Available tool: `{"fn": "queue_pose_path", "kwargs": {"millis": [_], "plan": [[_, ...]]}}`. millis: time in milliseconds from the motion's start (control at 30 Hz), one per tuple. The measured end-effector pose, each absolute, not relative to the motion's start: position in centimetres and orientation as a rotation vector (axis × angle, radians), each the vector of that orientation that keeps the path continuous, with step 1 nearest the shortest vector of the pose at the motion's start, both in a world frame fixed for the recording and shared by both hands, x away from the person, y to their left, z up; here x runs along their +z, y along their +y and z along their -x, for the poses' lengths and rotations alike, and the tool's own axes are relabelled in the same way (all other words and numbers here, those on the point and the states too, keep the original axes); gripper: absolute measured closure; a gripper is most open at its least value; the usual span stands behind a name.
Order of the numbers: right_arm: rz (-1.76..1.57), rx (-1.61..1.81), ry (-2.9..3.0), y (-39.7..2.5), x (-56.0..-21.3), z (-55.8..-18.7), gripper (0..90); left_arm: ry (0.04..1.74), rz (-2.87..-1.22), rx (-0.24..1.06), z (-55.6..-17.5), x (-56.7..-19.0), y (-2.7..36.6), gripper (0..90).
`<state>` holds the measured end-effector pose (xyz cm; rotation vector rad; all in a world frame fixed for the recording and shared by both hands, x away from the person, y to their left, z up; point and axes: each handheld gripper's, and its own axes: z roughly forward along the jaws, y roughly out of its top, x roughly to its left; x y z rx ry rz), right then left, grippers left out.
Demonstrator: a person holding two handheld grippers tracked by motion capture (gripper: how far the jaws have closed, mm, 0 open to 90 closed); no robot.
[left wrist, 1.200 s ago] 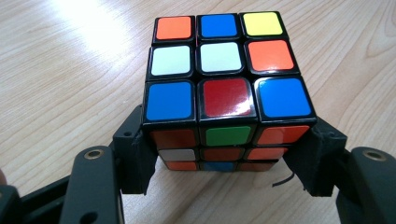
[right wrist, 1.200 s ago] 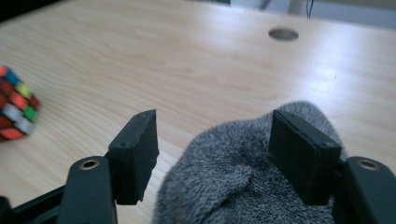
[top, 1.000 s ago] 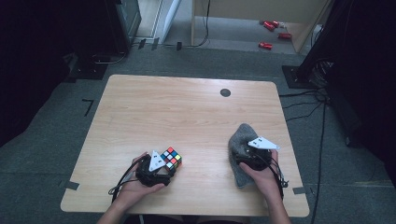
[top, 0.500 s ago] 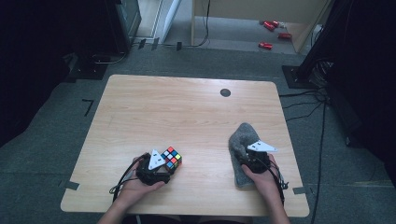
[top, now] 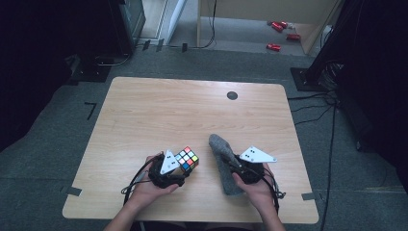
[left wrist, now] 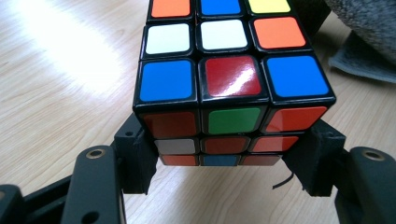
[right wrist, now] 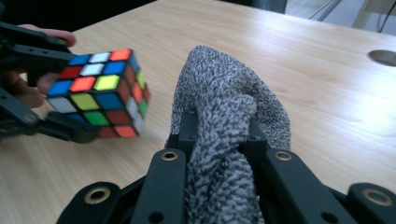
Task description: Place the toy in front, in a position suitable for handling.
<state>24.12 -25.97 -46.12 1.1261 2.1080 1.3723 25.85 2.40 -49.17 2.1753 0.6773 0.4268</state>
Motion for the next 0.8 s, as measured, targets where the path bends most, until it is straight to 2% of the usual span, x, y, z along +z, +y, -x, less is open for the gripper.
{"fn": "queue_pose_path", "kwargs": {"millis": [300,533,733,800], "plan": [[-1.217,1.368,2.135,-26.3,-48.7,-24.5,77.4,0.645,-2.233,0.407,-25.7,-50.9,2.0,34.9],[-1.162,1.377,2.145,-25.3,-48.3,-24.1,77.4,0.615,-2.261,0.408,-25.5,-51.5,1.6,34.9],[-1.149,1.374,2.149,-25.3,-48.4,-24.2,77.4,0.648,-2.257,0.356,-25.8,-51.8,1.8,34.1],[-1.164,1.379,2.148,-25.3,-48.5,-24.2,77.4,0.669,-2.26,0.349,-25.9,-51.8,1.8,29.8]]}}
